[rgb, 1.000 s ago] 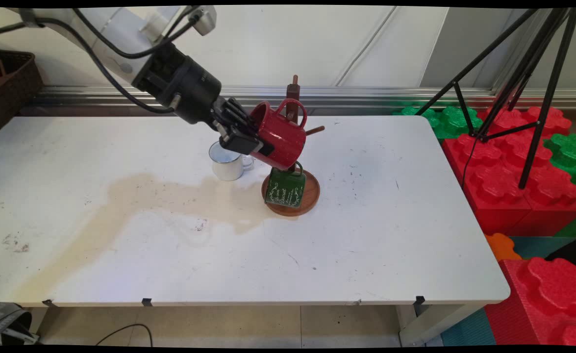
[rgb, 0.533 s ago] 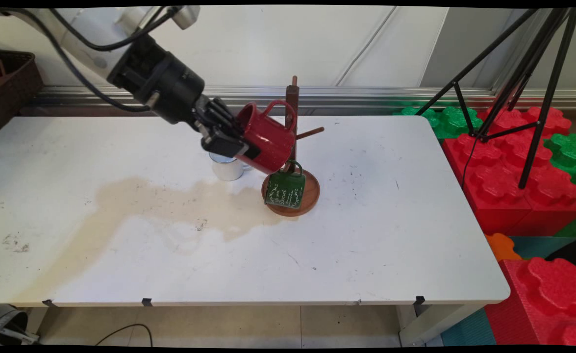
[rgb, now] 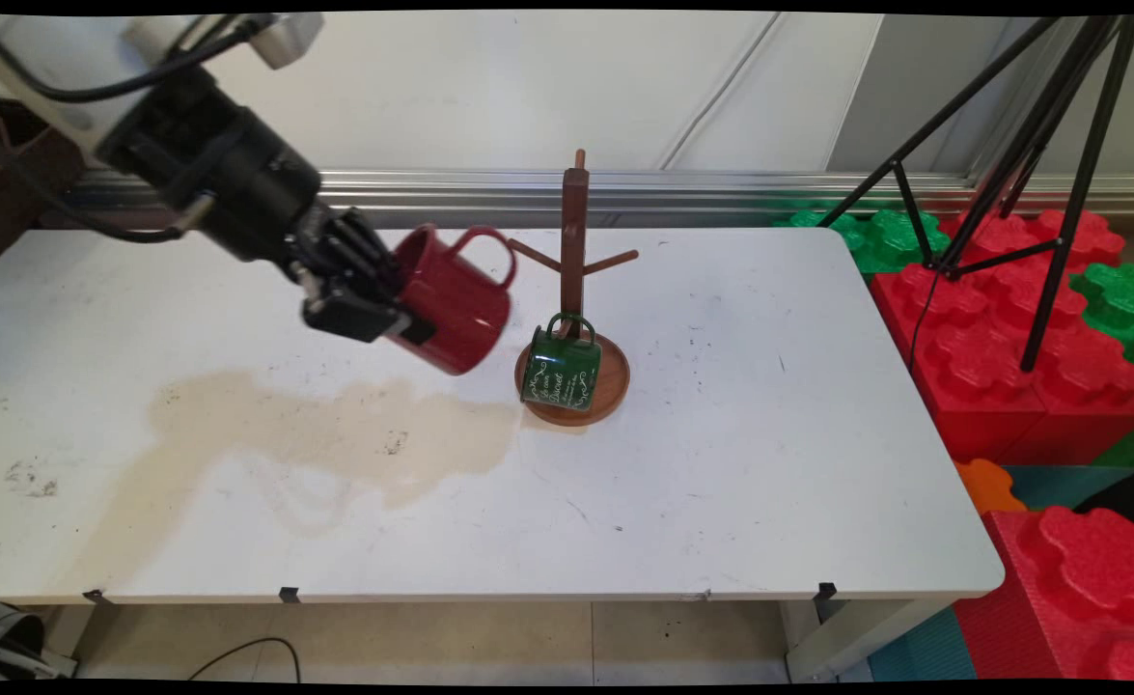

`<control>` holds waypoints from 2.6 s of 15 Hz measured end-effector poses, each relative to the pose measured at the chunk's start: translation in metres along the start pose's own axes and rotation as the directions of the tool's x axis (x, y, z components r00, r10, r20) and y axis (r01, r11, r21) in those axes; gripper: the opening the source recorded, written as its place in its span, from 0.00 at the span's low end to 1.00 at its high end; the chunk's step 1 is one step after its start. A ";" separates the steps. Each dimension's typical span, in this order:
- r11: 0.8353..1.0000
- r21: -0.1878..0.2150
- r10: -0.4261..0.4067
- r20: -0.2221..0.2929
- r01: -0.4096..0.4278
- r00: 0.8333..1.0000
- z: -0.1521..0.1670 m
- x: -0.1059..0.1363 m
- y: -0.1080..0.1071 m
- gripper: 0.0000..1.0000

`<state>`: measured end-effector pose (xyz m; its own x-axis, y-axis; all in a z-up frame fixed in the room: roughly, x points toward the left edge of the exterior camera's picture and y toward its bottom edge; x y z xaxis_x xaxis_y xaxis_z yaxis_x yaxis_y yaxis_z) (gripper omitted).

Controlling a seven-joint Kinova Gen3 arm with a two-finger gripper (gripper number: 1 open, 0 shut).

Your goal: Place the picked object on the table

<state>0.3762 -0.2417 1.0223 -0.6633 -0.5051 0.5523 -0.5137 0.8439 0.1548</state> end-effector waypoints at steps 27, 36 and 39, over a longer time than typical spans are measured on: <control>0.952 0.307 -0.140 0.408 0.009 0.902 0.042 -0.086 -0.126 0.00; 0.948 0.316 -0.175 0.441 0.030 0.880 0.086 -0.093 -0.156 0.00; 0.950 0.312 -0.177 0.450 0.032 0.875 0.094 -0.095 -0.160 0.00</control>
<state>0.4700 -0.3462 0.8679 -0.7344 -0.6731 0.0868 -0.6787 0.7288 -0.0910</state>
